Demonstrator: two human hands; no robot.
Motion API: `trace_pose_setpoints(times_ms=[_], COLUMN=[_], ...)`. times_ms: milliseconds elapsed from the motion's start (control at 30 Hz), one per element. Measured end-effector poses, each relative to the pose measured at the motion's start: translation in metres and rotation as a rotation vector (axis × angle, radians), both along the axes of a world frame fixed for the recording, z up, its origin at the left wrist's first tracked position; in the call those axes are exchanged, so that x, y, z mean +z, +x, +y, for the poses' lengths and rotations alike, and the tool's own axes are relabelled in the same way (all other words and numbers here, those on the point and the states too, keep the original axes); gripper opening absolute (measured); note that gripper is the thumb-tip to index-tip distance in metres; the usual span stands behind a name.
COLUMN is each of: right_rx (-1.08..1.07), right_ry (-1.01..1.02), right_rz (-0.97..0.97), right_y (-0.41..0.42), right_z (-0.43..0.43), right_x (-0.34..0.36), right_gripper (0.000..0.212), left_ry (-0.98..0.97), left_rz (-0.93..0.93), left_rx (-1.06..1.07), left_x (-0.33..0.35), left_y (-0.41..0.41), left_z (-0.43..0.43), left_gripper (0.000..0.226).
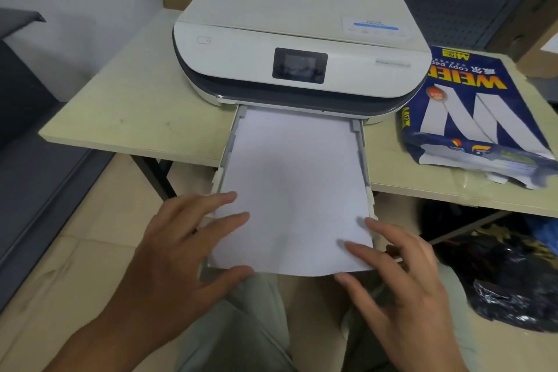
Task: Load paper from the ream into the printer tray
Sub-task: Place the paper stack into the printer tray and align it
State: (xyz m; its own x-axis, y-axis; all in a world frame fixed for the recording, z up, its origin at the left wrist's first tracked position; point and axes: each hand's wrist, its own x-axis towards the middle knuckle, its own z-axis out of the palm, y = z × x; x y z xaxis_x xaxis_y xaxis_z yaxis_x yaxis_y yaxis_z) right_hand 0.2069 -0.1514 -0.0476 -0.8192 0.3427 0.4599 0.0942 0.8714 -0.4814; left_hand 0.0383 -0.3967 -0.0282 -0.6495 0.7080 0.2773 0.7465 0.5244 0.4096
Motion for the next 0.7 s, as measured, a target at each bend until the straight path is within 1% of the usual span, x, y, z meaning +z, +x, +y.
trace_pose_setpoints(times_ms=[100, 167, 233, 333, 467, 567, 700], right_rx=[0.023, 0.016, -0.014, -0.034, -0.003, 0.008, 0.010], right_ry=[0.009, -0.005, -0.040, -0.071, -0.065, -0.075, -0.062], right_rz=[0.030, 0.090, 0.145, 0.187, 0.213, 0.214, 0.224], right_y=[-0.002, -0.001, -0.001, 0.000, 0.002, 0.001, -0.003], right_z=[0.000, 0.000, -0.001, -0.003, -0.005, -0.005, -0.002], right_x=[0.003, 0.005, 0.008, 0.010, 0.008, 0.004, 0.000], right_gripper=[0.023, 0.019, 0.017, 0.016, 0.013, 0.014, 0.014], left_ry=[-0.068, -0.072, -0.029, 0.095, 0.182, 0.177, 0.175], left_rz=[0.037, 0.052, 0.076, 0.132, 0.136, 0.124, 0.080], left_rx=[-0.125, -0.169, -0.190, -0.167, -0.123, -0.124, -0.127], left_x=[-0.002, -0.003, -0.005, -0.007, -0.006, -0.010, -0.020], left_y=[-0.003, -0.003, -0.002, -0.001, 0.002, 0.002, -0.002], left_z=[0.005, 0.007, 0.008, 0.006, 0.002, 0.003, 0.008], left_gripper=[0.055, 0.048, 0.041, 0.029, 0.035, 0.038, 0.034])
